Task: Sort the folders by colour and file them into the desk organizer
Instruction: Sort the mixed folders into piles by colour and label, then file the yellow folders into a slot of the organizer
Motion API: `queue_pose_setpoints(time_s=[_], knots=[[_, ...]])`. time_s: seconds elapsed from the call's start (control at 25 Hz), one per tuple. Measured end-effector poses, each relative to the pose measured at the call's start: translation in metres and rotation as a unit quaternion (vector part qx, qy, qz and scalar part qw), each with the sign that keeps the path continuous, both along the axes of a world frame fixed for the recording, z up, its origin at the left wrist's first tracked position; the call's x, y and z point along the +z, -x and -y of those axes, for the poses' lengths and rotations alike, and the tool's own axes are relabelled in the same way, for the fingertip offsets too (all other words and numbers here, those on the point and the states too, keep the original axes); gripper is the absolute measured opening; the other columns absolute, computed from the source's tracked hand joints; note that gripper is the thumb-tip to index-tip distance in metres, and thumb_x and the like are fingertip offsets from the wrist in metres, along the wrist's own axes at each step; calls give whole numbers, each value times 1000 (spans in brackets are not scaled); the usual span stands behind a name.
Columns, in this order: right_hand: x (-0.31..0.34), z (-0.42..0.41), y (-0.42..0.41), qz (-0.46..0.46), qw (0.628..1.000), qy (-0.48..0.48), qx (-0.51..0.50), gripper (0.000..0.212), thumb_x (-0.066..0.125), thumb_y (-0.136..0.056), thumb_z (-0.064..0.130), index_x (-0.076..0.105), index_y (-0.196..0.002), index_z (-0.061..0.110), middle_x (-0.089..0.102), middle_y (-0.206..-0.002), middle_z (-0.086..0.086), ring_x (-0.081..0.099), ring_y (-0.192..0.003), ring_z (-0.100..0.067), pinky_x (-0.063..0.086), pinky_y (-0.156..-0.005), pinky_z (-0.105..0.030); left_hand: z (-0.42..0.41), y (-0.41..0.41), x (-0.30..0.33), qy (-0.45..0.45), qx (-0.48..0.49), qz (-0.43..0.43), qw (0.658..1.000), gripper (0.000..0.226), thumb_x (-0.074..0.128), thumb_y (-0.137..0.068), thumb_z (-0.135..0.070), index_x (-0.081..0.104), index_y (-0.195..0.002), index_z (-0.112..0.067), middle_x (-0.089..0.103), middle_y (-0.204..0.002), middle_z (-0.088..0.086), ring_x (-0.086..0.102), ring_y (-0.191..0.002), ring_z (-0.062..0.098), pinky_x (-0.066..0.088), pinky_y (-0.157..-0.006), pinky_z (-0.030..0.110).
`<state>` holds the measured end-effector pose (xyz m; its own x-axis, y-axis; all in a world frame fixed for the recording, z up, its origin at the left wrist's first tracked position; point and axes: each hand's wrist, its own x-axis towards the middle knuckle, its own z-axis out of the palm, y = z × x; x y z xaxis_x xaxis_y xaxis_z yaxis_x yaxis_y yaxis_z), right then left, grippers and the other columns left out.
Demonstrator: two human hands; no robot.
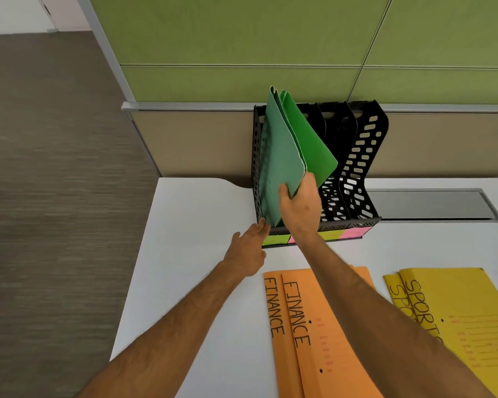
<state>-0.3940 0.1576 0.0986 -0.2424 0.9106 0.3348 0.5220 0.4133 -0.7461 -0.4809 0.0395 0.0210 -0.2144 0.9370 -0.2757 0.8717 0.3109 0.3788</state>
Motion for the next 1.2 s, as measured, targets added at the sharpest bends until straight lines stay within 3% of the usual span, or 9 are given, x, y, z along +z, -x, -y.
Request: queue_pose_setpoints(time_s=[0.08, 0.2, 0.28, 0.36, 0.52, 0.64, 0.84, 1.04, 1.2], knots=[[7, -2, -2, 39, 994, -82, -56, 49, 64, -84, 34, 44, -127, 19, 53, -120, -7, 52, -105, -23, 53, -83, -41, 0, 0, 0, 4, 1, 1, 1000, 78, 58, -99, -20, 11, -160, -24, 7, -169, -3, 17, -154, 20, 20, -122, 52], [13, -3, -10, 104, 979, -117, -128, 88, 65, -78, 42, 21, -150, 18, 31, -155, -16, 34, -138, -31, 35, -103, -49, 0, 0, 2, 5, 1, 5, 1000, 77, 58, -99, -19, 11, -160, -24, 6, -169, -2, 16, -154, 20, 19, -123, 52], [13, -4, -18, 67, 985, -107, -120, 102, 71, -77, 37, 8, -155, 17, 13, -163, -20, 16, -151, -35, 24, -117, -53, 0, 0, 3, 6, -1, 6, 1000, 78, 57, -99, -18, 10, -161, -23, 4, -170, -2, 14, -155, 20, 18, -123, 52], [12, -3, -26, -5, 994, -73, -77, 111, 78, -78, 29, 1, -157, 15, 3, -165, -19, 5, -154, -33, 14, -125, -43, 1, 0, 2, 9, -1, 8, 1000, 78, 57, -100, -17, 8, -161, -23, 3, -170, -2, 12, -155, 20, 16, -124, 52], [6, 11, -38, -64, 998, 9, -2, 110, 76, -84, 18, -5, -158, 18, 1, -167, -7, 7, -155, -19, 11, -122, -22, 2, 1, 6, 15, -8, -2, 1000, 79, 57, -100, -19, 7, -161, -23, 1, -170, -2, 8, -156, 20, 13, -124, 52], [0, 31, -61, -47, 997, 50, 39, 107, 73, -87, 17, -6, -158, 26, 3, -168, 4, 0, -150, 6, 6, -116, -5, 13, -5, 10, 0, -2, -12, 1000, 79, 56, -100, -21, 4, -161, -22, 2, -170, -2, 6, -156, 20, 12, -123, 50], [-22, 86, -119, 7, 992, 107, 71, 106, 73, -89, 22, -7, -157, 36, 4, -167, 17, 3, -147, 9, 11, -118, -19, 69, -39, 11, -42, 47, 28, 998, 82, 56, -101, -27, 0, -161, -23, 0, -170, -4, 8, -156, 18, 17, -125, 46], [-34, 148, -176, 51, 988, 123, 72, 106, 74, -89, 27, -7, -157, 38, 8, -168, 9, 11, -153, -10, 19, -118, -30, 146, -76, 15, -46, 65, 48, 996, 79, 54, -102, -27, 1, -161, -26, -2, -169, -6, 8, -156, 16, 16, -125, 41], [-42, 195, -212, 64, 986, 131, 85, 105, 73, -89, 29, -7, -157, 40, 7, -168, 9, 7, -151, -5, 17, -119, -31, 196, -103, 12, -55, 88, 70, 992, 79, 55, -102, -29, 2, -161, -28, -1, -169, -8, 10, -156, 15, 16, -123, 35]])
